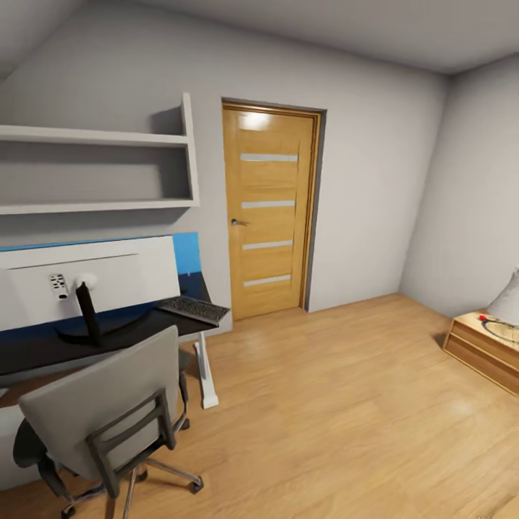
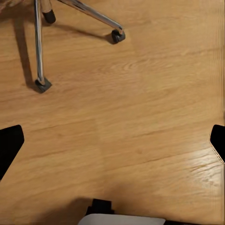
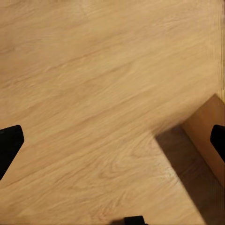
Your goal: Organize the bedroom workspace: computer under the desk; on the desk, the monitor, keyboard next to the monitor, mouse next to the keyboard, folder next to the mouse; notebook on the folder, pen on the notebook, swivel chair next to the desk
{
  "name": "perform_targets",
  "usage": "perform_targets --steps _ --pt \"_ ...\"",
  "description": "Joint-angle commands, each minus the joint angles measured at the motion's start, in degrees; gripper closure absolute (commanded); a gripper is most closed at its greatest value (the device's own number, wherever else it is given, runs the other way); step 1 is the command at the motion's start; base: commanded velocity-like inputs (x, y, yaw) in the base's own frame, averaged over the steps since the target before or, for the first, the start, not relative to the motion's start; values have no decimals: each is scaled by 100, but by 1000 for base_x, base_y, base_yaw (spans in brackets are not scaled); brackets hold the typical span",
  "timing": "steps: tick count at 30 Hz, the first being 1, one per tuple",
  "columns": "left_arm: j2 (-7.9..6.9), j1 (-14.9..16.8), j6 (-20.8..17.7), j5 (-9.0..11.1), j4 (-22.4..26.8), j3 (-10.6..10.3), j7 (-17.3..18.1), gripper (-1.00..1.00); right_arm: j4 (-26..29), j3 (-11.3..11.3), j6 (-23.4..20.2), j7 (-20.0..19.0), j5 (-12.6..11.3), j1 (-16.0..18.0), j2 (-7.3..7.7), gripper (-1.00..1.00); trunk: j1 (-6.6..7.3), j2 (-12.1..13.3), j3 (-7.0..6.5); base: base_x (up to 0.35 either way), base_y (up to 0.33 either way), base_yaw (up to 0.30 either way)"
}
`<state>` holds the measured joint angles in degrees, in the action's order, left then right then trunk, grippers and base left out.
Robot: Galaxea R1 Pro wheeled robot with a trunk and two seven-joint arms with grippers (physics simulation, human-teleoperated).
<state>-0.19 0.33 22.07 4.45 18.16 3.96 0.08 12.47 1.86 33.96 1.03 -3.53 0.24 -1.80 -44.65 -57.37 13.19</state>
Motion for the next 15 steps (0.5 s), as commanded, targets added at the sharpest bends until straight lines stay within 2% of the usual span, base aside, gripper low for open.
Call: perform_targets --steps 1,6,15 --pt "0 2 17 44 -1 -11 1 -100 1 16 14 -15 -25 2 -2 -100 -3 -4 4 169 0 -279" --pt "1 3 17 40 -3 -15 1 -100 1 16 14 -15 -24 2 3 -100 -3 -4 -10 82 0 -279" --pt "2 3 17 39 -3 -14 1 -100 1 16 15 -15 -25 2 4 -100 -3 -4 -37 16 0 -279"
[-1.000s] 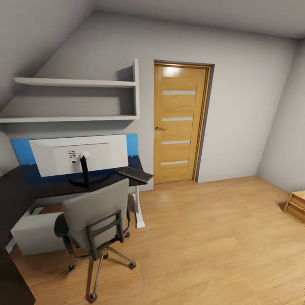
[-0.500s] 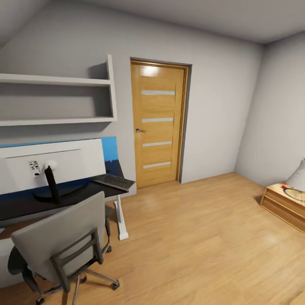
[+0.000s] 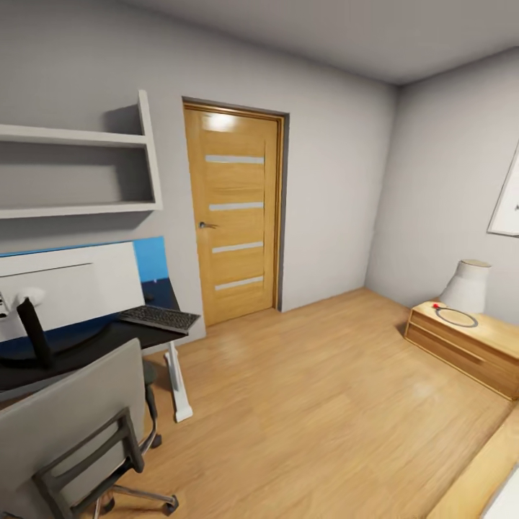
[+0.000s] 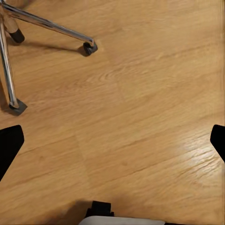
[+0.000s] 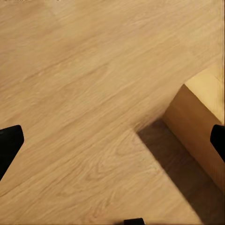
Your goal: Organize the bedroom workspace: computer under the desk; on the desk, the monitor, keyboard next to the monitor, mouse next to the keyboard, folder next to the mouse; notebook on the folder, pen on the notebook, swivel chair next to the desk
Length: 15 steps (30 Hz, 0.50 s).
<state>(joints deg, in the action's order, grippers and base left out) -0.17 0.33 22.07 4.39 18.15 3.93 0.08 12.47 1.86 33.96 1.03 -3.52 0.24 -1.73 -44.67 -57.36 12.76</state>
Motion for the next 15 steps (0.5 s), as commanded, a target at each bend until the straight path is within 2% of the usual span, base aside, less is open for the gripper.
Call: perform_targets --steps 1,15 --pt "-1 2 17 45 -3 -10 1 -100 1 16 14 -15 -25 2 -3 -100 -1 -5 4 4 0 -279" --pt "-1 2 17 45 -2 -11 1 -100 1 16 -4 -17 -25 2 -9 -100 -1 -5 -10 2 0 -283"
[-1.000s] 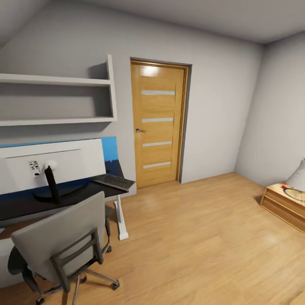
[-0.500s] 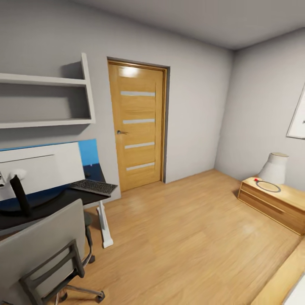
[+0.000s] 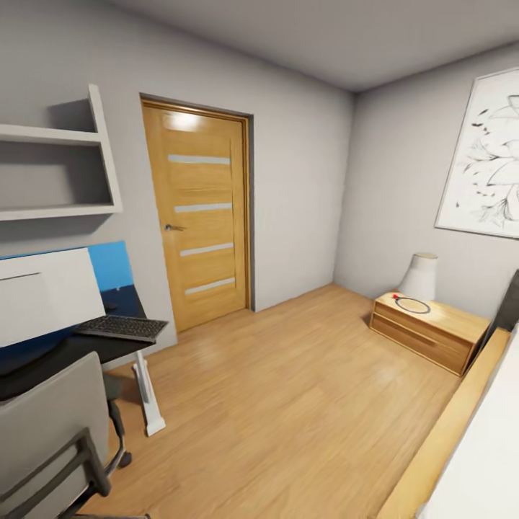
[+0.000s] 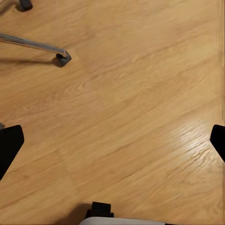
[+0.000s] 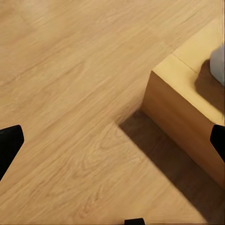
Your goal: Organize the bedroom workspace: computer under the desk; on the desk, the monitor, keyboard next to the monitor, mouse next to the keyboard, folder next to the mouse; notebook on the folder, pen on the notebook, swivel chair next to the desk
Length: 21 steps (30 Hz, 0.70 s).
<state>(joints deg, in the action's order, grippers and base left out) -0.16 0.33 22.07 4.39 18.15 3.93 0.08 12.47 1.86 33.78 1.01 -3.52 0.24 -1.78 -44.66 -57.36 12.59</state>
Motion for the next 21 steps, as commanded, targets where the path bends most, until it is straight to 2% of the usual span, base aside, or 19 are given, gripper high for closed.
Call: perform_targets --steps 1,8,21 --pt "-1 2 17 45 -3 -12 1 -100 1 16 9 -16 -26 2 -4 -100 -1 -5 7 39 0 -294" --pt "-1 2 17 52 1 -10 1 -100 6 16 -14 -21 -22 2 -6 -100 -1 -5 23 175 0 -283" --pt "-3 2 17 54 -3 -7 1 -100 15 15 -28 -22 -17 2 -6 -100 -1 -5 110 311 22 -212"
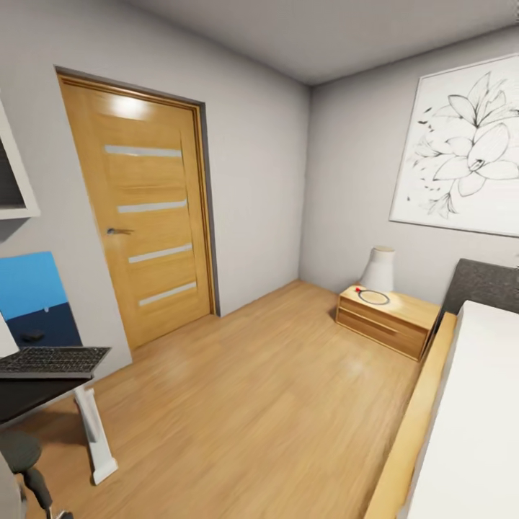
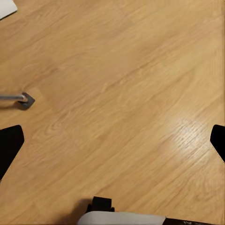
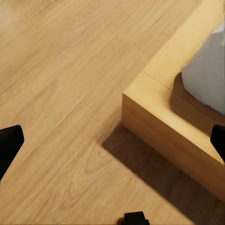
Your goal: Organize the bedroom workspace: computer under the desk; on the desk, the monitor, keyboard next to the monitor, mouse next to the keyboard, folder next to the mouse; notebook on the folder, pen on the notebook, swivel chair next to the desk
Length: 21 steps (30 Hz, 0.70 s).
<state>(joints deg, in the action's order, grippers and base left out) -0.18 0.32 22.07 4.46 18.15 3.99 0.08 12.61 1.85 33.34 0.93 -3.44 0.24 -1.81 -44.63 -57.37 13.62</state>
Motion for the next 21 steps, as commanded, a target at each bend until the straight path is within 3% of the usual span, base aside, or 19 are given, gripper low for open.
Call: perform_targets --steps 1,9,21 --pt "-1 3 17 46 -3 -12 1 -100 1 16 15 -14 -25 2 -3 -100 -4 -4 15 325 115 -179" --pt "0 3 18 46 -4 -12 1 -100 0 14 27 -14 -27 2 -4 -100 -4 -4 78 297 200 -154" --pt "8 3 17 46 -2 -12 1 -100 -21 -11 48 -16 11 2 -6 -100 -4 -4 116 282 185 -17"
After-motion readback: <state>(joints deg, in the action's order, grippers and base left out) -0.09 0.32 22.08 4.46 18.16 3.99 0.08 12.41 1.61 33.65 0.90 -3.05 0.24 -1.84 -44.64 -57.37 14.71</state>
